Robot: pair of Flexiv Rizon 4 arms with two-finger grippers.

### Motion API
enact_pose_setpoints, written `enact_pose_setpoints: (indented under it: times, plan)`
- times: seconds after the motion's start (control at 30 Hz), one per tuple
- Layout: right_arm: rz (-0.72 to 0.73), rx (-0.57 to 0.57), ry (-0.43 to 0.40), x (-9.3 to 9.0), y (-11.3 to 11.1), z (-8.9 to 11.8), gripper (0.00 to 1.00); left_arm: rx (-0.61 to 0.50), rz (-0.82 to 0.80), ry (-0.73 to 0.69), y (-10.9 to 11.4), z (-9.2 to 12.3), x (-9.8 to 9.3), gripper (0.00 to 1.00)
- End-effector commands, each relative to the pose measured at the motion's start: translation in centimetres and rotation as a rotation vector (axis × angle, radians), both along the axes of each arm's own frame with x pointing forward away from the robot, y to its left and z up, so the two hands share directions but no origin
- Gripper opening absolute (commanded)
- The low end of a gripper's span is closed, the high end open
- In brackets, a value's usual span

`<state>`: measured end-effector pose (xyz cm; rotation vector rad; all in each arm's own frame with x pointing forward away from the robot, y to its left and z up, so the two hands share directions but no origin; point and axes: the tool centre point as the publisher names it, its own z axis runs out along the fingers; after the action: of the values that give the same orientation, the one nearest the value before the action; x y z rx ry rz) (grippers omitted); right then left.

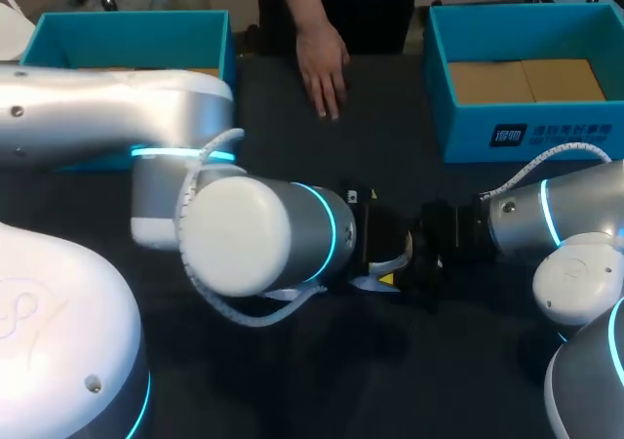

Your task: Take the shoe out of the shoebox, open the shoe tongue, remove and reinsert the insole, then place the shoe into the shoebox

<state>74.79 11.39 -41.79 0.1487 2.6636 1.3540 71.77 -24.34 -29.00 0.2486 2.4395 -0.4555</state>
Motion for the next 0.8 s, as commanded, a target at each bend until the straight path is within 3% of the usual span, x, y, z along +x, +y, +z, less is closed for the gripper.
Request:
enact_pose_setpoints:
  times: [0.03,0.27,0.33,0.7,0.8]
  plan:
    - [-0.002,-0.004,0.000,0.0,0.1,0.1,0.00,0.021,0.015,-0.004,-1.8,-1.8,1.4,0.88]
    - [-0.002,-0.004,0.000,0.0,0.1,0.1,0.00,0.051,-0.004,-0.014,-1.2,-2.7,2.3,0.76]
    - [-0.002,-0.004,0.000,0.0,0.1,0.1,0.00,0.061,-0.003,-0.004,-1.1,-3.1,2.7,0.65]
    - [-0.002,-0.004,0.000,0.0,0.1,0.1,0.00,0.081,0.006,0.001,-0.6,-4.8,3.9,0.56]
    - [-0.002,-0.004,0.000,0.0,0.1,0.1,0.00,0.082,0.010,0.002,-0.6,-5.0,4.0,0.47]
